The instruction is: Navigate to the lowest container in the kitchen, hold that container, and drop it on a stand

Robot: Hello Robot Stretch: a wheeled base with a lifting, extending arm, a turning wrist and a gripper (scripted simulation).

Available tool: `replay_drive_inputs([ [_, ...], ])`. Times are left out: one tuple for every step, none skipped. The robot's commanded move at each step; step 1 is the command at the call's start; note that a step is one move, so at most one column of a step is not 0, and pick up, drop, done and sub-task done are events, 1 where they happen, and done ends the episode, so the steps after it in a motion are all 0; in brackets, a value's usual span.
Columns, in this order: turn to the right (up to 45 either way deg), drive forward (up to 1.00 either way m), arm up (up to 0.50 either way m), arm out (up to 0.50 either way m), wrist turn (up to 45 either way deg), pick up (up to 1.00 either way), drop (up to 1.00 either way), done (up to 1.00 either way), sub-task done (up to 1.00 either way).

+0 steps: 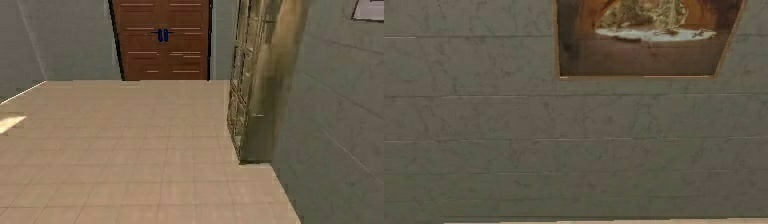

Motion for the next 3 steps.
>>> replay_drive_inputs([
  [0.0, 1.00, 0.00, 0.00, 0.0, 0.00, 0.00, 0.00, 0.00],
  [-12.0, 0.00, 0.00, 0.00, 0.0, 0.00, 0.00, 0.00, 0.00],
  [0.0, 0.25, 0.00, 0.00, 0.0, 0.00, 0.00, 0.00, 0.00],
])
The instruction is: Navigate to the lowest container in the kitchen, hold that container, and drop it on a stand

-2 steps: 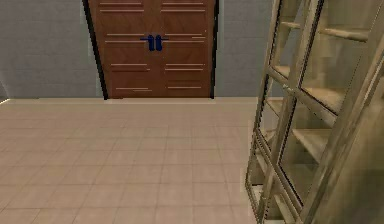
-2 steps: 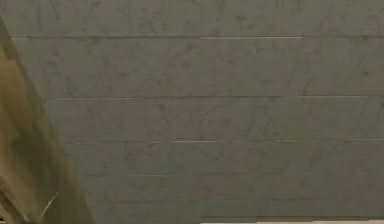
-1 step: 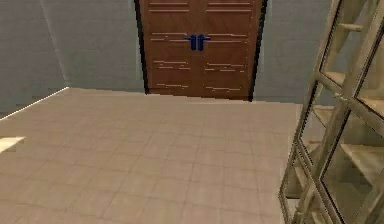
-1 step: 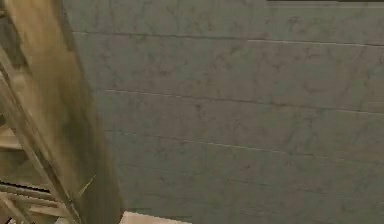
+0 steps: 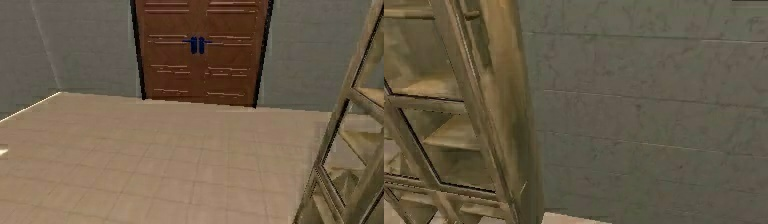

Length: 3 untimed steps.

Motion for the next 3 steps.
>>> replay_drive_inputs([
  [9.0, 0.00, 0.00, 0.00, 0.0, 0.00, 0.00, 0.00, 0.00],
  [0.0, 1.00, 0.00, 0.00, 0.0, 0.00, 0.00, 0.00, 0.00],
  [3.0, 0.00, 0.00, 0.00, 0.0, 0.00, 0.00, 0.00, 0.00],
])
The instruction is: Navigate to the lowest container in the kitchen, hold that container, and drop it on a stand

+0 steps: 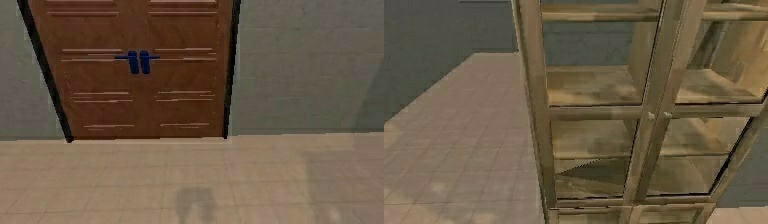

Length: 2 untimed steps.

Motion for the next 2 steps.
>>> replay_drive_inputs([
  [0.0, 0.25, 0.00, 0.00, 0.0, 0.00, 0.00, 0.00, 0.00],
  [39.0, 0.00, 0.00, 0.00, 0.0, 0.00, 0.00, 0.00, 0.00],
])
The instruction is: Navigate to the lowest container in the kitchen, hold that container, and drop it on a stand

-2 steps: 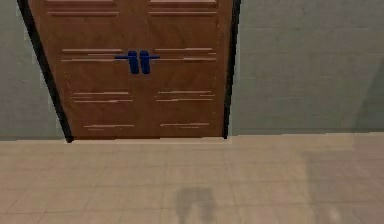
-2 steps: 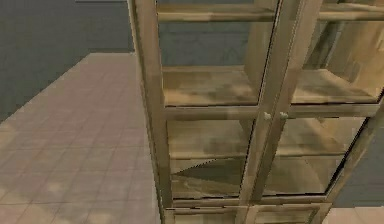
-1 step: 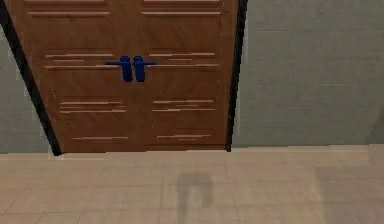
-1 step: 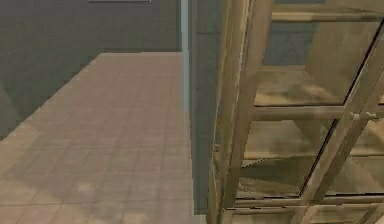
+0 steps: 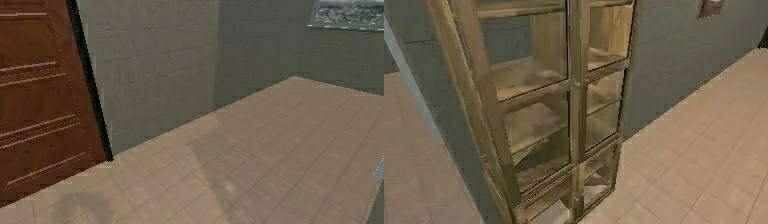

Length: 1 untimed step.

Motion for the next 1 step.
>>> replay_drive_inputs([
  [0.0, 0.40, 0.00, 0.00, 0.0, 0.00, 0.00, 0.00, 0.00],
])
